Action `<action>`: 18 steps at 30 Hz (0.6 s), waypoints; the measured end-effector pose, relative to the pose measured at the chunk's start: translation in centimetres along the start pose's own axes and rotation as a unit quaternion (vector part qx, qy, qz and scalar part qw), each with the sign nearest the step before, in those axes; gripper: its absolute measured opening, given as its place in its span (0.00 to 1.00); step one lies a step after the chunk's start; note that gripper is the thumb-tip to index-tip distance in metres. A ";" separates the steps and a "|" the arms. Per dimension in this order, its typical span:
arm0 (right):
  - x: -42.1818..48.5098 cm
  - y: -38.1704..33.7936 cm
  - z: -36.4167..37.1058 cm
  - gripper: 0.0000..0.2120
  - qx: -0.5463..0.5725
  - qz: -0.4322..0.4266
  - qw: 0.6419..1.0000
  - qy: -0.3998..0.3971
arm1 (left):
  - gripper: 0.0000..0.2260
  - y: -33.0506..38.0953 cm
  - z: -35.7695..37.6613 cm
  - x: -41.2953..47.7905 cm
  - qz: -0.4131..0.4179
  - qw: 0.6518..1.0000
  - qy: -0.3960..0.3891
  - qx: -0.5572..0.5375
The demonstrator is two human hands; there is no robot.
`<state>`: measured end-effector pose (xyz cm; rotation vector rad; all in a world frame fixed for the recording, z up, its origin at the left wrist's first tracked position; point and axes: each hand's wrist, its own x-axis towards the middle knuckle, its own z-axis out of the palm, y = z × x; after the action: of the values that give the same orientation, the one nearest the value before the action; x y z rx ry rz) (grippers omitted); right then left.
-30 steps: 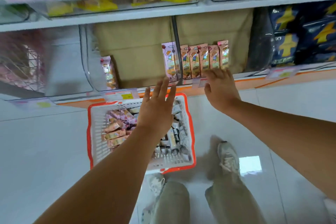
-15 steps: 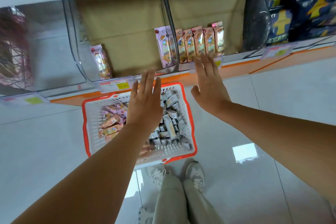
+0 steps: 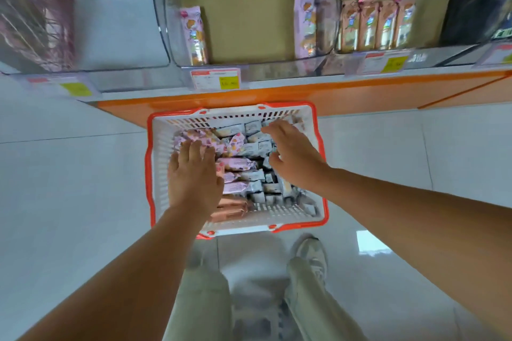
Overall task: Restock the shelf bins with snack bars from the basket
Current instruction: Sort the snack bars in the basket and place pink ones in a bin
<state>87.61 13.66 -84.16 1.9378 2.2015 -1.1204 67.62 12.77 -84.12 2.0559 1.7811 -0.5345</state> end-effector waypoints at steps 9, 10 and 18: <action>7.8 -4.9 10.1 0.20 0.080 0.073 0.990 -0.089 | 0.32 -9.9 6.7 1.7 -0.045 0.999 -0.021 0.012; 8.7 -5.3 11.3 0.21 0.083 0.082 0.987 -0.109 | 0.33 -10.9 7.5 2.0 -0.042 0.999 -0.017 0.013; 11.9 -6.3 18.5 0.27 -0.036 0.100 0.986 -0.126 | 0.36 -14.6 12.6 3.7 -0.021 0.996 0.028 -0.081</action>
<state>71.26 14.80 -100.06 1.8250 1.8491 -1.1641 53.11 11.49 -97.24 1.9454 1.8387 -0.3346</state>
